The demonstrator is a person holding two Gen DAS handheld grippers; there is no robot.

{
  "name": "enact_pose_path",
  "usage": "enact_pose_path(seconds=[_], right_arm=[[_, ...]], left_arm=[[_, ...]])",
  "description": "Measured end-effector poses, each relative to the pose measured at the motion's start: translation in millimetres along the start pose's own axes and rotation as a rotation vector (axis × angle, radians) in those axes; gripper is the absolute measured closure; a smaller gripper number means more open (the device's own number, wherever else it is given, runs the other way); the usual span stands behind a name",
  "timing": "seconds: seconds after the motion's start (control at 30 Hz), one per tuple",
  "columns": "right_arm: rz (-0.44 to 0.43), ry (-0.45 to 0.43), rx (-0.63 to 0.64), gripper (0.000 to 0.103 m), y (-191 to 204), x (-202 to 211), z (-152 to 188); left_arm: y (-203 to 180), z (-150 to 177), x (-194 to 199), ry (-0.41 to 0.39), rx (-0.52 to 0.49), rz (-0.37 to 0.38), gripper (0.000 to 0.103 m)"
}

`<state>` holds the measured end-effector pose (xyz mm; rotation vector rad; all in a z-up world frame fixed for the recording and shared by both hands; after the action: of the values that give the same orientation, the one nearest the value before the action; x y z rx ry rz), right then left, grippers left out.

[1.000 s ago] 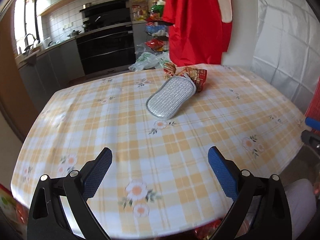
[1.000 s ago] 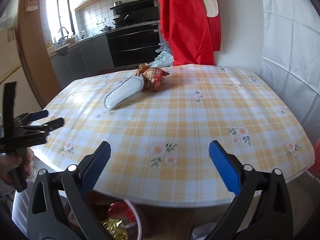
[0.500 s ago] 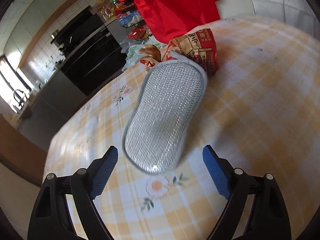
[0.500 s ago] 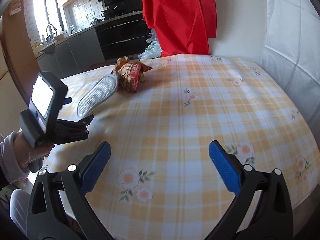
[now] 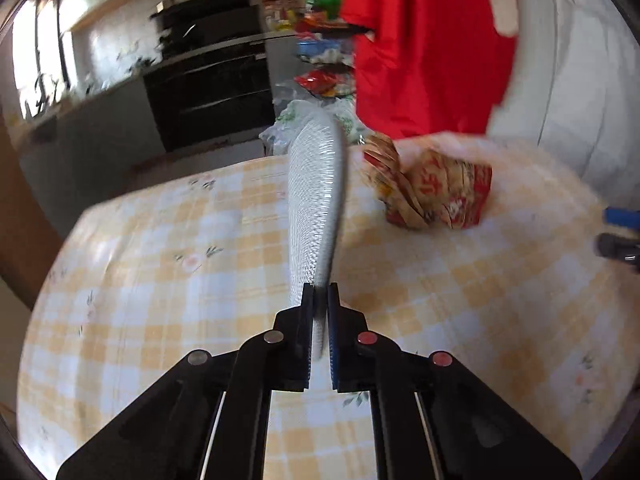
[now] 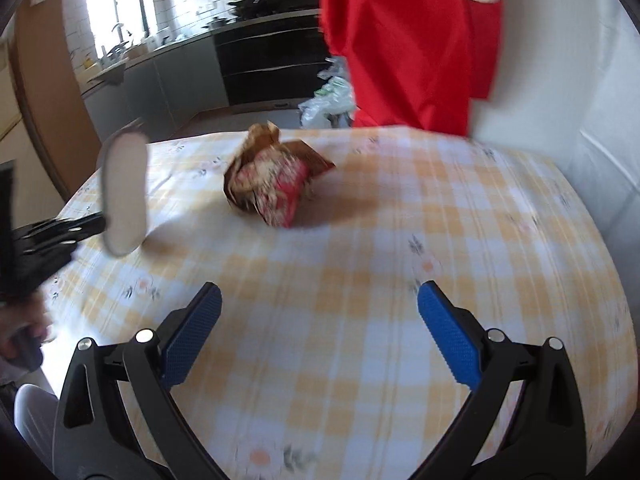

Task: Collect trash
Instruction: 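Grasp the brown-and-red snack bag with the right tool while the left tool holds the insole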

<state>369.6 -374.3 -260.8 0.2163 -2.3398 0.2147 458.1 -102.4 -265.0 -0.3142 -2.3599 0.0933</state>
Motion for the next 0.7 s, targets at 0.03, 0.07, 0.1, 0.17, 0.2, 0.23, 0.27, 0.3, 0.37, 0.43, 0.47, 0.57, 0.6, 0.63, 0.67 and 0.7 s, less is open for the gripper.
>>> enact_pose_path(seconds=[0.03, 0.07, 0.1, 0.17, 0.2, 0.23, 0.27, 0.3, 0.37, 0.43, 0.47, 0.57, 0.6, 0.63, 0.67, 0.7], right_arm=[[-0.001, -0.005, 0.021, 0.006, 1, -8, -11], [-0.001, -0.011, 0.034, 0.006, 1, -16, -20], [-0.002, -0.022, 0.030, 0.006, -1, -26, -32], [-0.023, -0.032, -0.003, 0.006, -2, -42, -48], [-0.037, -0.030, -0.031, 0.006, -3, -56, -57], [-0.043, -0.023, -0.047, 0.006, -4, -66, -63], [-0.042, -0.016, -0.063, 0.006, -4, -76, -69], [-0.044, -0.013, -0.090, 0.006, -4, -89, -75], [-0.048, 0.008, -0.136, 0.006, -2, -110, -85], [-0.038, 0.042, -0.178, 0.006, -2, -130, -90], [-0.026, 0.063, -0.211, 0.006, -5, -140, -92], [-0.061, 0.055, -0.343, 0.006, -12, -155, -94], [-0.078, 0.068, -0.382, 0.006, -13, -161, -93], [-0.103, 0.089, -0.425, 0.006, -13, -169, -91], [-0.125, 0.105, -0.443, 0.006, -11, -174, -89], [-0.138, 0.127, -0.450, 0.006, -9, -178, -87]], left_arm=[[8, -2, 12, -0.015, 0.023, 0.010, 0.096], [19, -4, 24, -0.043, 0.045, 0.011, 0.096], [32, -5, 37, -0.070, 0.071, 0.010, 0.096], [50, 1, 58, -0.102, 0.133, 0.011, 0.097], [61, 3, 66, -0.112, 0.173, 0.014, 0.097], [69, 7, 71, -0.116, 0.201, 0.015, 0.097], [75, 14, 80, -0.120, 0.226, 0.014, 0.097], [83, 18, 85, -0.121, 0.254, 0.016, 0.097], [93, 26, 93, -0.121, 0.303, 0.025, 0.097], [100, 34, 100, -0.115, 0.353, 0.042, 0.097], [104, 38, 104, -0.113, 0.369, 0.045, 0.097], [108, 49, 115, -0.106, 0.390, 0.056, 0.097], [109, 51, 118, -0.107, 0.393, 0.058, 0.097], [109, 52, 122, -0.111, 0.395, 0.058, 0.097], [112, 54, 127, -0.117, 0.400, 0.058, 0.097], [115, 55, 131, -0.122, 0.407, 0.059, 0.097]])
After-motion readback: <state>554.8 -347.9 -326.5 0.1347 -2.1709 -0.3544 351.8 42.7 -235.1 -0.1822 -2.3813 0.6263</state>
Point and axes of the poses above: each gripper's, at about its wrist camera, not at the fingertips, and x roughly against the way its jaws point, y to its left, z to its underside, the point moved 5 cm from there along -x, roughly the way its jaws point, and after that the axes turned 15 degrees about x, right-handed, at the moved point
